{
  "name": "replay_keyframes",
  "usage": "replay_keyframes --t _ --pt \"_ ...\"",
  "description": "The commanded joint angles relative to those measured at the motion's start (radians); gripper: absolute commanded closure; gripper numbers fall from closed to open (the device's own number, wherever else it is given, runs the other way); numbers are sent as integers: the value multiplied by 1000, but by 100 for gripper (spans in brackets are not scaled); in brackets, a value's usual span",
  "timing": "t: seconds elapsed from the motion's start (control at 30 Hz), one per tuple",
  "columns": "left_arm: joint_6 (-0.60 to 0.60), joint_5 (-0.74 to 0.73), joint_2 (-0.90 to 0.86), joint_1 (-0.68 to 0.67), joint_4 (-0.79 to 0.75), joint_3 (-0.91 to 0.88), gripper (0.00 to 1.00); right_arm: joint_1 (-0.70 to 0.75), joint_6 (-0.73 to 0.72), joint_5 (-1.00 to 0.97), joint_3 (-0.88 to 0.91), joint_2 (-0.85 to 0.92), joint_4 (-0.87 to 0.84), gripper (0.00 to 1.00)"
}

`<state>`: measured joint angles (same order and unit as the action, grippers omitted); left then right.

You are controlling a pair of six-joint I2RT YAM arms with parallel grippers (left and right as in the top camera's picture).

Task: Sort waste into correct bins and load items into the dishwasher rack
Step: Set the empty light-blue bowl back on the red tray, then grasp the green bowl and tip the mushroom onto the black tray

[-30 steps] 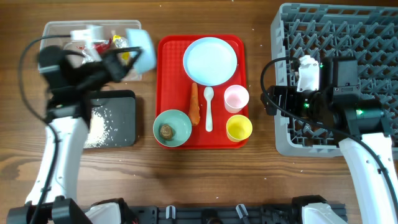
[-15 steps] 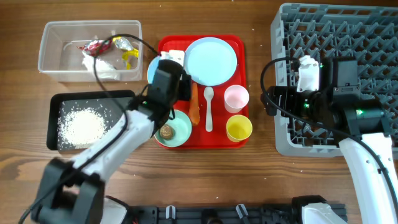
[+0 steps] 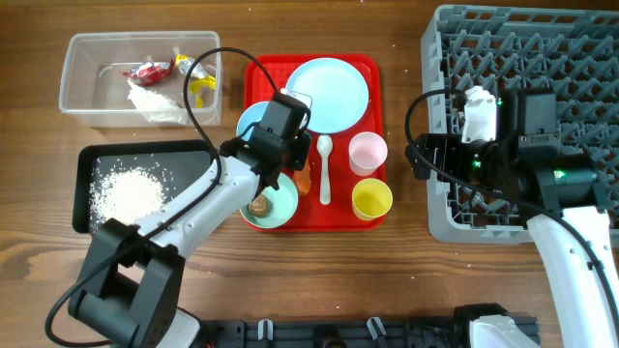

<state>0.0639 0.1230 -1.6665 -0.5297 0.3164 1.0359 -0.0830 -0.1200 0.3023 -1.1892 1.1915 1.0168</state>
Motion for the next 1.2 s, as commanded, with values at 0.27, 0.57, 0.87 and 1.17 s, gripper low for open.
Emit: replay_keyframes --t 0.27,0.57,0.87,1.17 --pt "-30 68 -38 -5 58 93 0 -4 -13 -8 -13 3 -2 0" --pt "25 -162 -6 -116 594 240 23 -4 -11 -10 -13 3 -5 0" --pt "211 -66 -12 -177 499 -23 36 -4 -11 -9 -13 3 -6 0" --pt "240 -58 -11 -177 357 -126 70 -4 -13 -9 -13 3 -6 0"
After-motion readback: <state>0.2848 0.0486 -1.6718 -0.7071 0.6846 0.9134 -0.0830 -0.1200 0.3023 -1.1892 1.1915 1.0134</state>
